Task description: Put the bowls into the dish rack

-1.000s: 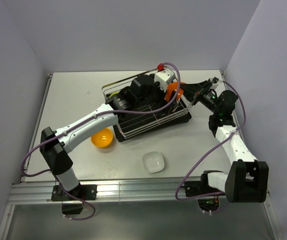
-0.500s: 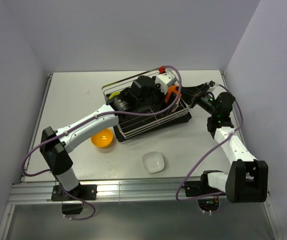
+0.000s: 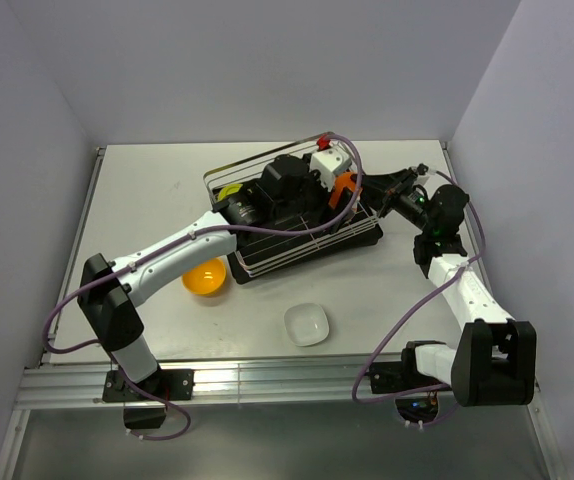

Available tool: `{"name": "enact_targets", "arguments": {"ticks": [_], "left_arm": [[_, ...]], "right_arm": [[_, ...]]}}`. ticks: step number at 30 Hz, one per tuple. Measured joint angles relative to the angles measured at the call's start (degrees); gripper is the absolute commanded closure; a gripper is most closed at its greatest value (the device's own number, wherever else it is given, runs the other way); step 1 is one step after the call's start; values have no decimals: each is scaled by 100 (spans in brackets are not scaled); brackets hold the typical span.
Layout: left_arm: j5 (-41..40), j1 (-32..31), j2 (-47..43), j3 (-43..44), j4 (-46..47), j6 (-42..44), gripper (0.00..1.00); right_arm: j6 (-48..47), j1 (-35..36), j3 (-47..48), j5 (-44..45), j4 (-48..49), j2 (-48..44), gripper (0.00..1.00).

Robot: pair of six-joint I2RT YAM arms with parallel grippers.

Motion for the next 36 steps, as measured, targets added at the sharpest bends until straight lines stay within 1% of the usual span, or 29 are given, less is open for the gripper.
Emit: {"name": "enact_targets", "arguments": {"ticks": [4,7,8,10,11,13,14,16,17,20,22,24,25,27,28,30,31,34,36], "left_arm": [[-20,-2,2,-4,-7,2,10],[-37,-2,2,-4,-22,11,17],[-39,0,2,-4,-26,26,23],[-35,-4,2,-4,-26,46,31],[-39,-11,2,-4,-26,76,42],[-37,-11,2,-11,-26,94,57],[-28,-11,2,-13,-26,94,73],[-20,-11,2,-35,-24,92,93],[-20,-11,2,-44,-26,90,100],[-20,-9,-7,-96,-28,72,100],[-20,-11,-42,-173,-22,39,100],[-28,-11,-94,-247,-22,-15,100],[-35,-11,-129,-280,-28,-24,100],[-42,-11,-173,-295,-63,-39,100],[-55,-11,-203,-295,-81,-39,100],[-85,-11,-262,-295,-131,-42,100],[-109,-9,-293,-295,-146,-44,100],[-127,48,-369,-295,-184,-68,100],[-129,111,-407,-295,-225,-83,100]], "right_arm": [[48,9,2,-20,7,-4,100],[55,13,2,-33,0,-11,100],[57,13,2,-35,-2,-11,100],[63,13,2,-15,-13,-11,100],[66,13,2,-7,-26,-11,100],[70,13,2,-4,-46,-11,100],[66,15,2,-7,-70,-11,100],[33,15,2,-11,-122,-11,100],[2,17,2,-13,-166,-11,100],[-68,17,4,-33,-315,-13,99],[-157,26,26,-66,-485,-20,90],[-256,46,70,-96,-675,-28,85],[-295,52,90,-107,-737,-33,80],[-385,111,164,-151,-866,-39,77],[-431,133,199,-166,-911,-42,69],[-514,175,282,-201,-999,-44,64],[-557,192,323,-210,-1045,-44,56],[-704,223,411,-225,-1178,-48,47],[-800,234,463,-229,-1285,-48,44]]}}
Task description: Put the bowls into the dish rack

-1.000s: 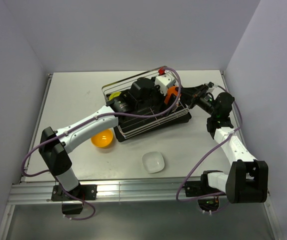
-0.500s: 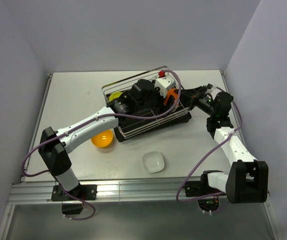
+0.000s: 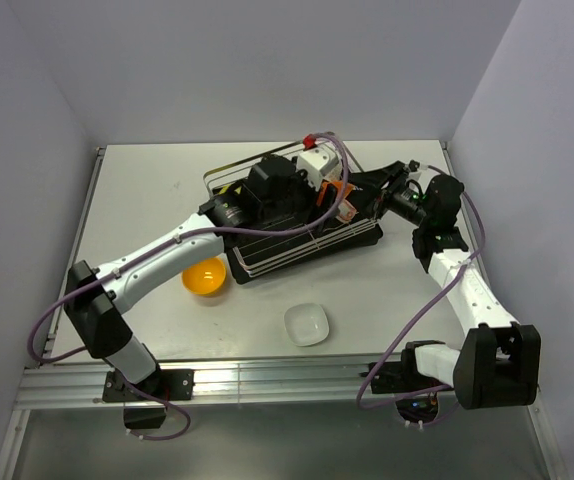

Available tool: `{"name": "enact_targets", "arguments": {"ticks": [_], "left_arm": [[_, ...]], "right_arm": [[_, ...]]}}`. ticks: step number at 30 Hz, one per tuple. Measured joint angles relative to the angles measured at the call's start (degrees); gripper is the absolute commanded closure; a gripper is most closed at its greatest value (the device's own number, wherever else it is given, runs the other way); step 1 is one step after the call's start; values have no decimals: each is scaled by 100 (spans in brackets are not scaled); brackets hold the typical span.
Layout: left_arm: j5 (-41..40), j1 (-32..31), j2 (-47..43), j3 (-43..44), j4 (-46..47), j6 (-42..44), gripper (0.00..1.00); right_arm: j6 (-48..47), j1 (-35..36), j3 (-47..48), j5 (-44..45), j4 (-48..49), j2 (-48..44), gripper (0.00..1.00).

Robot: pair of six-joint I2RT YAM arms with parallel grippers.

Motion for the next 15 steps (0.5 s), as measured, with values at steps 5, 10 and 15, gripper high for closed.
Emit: {"name": "enact_targets", "arguments": {"ticks": [5,10,15], "left_arm": [[0,315,-94,0,-83,-116,100],[-46,566,-232,-7,-83,-166,100],[-68,743,-415,-166,-83,-195,100]], "right_arm": [[-166,11,63,-4,-157,0,37],[-310,48,74,-7,-297,0,33],[-459,83,212,-17,-431,0,30]]}}
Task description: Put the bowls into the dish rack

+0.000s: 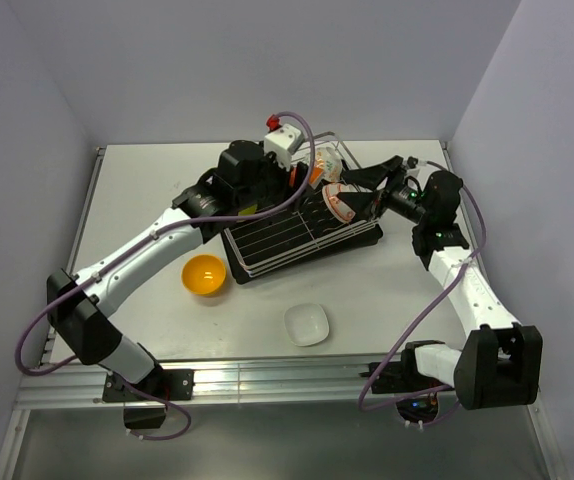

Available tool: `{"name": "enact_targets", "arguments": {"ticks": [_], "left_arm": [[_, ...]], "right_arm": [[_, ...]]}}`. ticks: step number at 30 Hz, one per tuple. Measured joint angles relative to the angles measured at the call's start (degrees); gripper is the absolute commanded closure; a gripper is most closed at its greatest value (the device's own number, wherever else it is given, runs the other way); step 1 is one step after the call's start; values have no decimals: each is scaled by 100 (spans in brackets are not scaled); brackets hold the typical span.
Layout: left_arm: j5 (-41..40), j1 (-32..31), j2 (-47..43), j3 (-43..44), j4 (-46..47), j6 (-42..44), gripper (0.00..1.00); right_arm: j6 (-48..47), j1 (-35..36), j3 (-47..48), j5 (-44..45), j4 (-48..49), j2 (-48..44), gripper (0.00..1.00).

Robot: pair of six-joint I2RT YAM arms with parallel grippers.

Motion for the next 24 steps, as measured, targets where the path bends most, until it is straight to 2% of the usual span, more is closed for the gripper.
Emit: {"name": "enact_targets", "arguments": {"ticks": [12,24], "left_arm": [[-542,507,-402,-605,-345,389,100],[-1268,516,-459,-1154,-741,1003,100]], "right_arm": [[-555,0,505,-7,-378,46,28],[-1054,-136,962,-286,-863,232,26]]}}
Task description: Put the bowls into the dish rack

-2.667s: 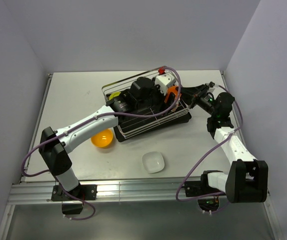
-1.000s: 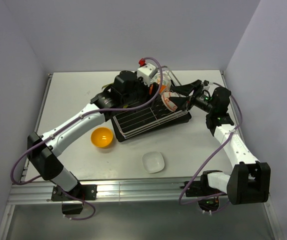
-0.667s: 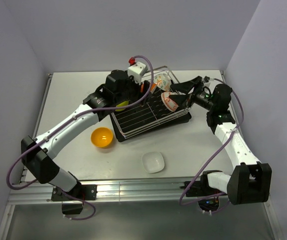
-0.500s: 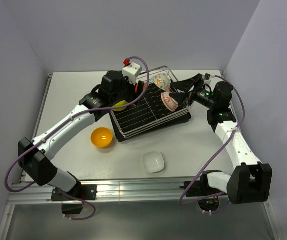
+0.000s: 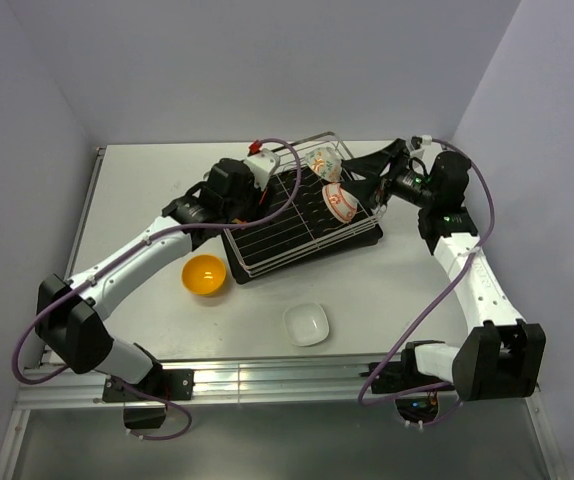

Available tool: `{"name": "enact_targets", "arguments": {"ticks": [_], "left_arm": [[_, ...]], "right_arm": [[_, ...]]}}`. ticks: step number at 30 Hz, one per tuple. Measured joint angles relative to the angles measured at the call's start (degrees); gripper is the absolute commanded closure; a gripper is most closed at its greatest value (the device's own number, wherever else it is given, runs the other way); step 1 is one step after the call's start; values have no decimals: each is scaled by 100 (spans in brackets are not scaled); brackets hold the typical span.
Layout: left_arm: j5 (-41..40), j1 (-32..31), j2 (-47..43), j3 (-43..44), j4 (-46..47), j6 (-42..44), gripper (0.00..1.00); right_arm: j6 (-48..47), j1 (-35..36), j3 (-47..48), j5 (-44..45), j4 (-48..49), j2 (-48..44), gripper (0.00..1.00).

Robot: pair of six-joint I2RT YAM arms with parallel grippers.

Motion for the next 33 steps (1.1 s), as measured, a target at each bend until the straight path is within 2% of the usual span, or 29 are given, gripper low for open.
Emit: {"name": "enact_targets", "arguments": {"ticks": [6,19,31,33], "left_arm": [[-190,0,234,0,-31,118,100],[-516,-321,750,-94,-109,428,100],[-1270,-702,1137,-131,-101,741,100],[-1340,-739,1158,-129,-127,756,92]], "right_arm": [[-262,-85,234,-175,-245,11,15],[-772,-452,667,-442,-780,90,14],[-1010,-529,835,-553,-1104,162,13],[-1027,-529,850,-568,-1123,175,13]]}}
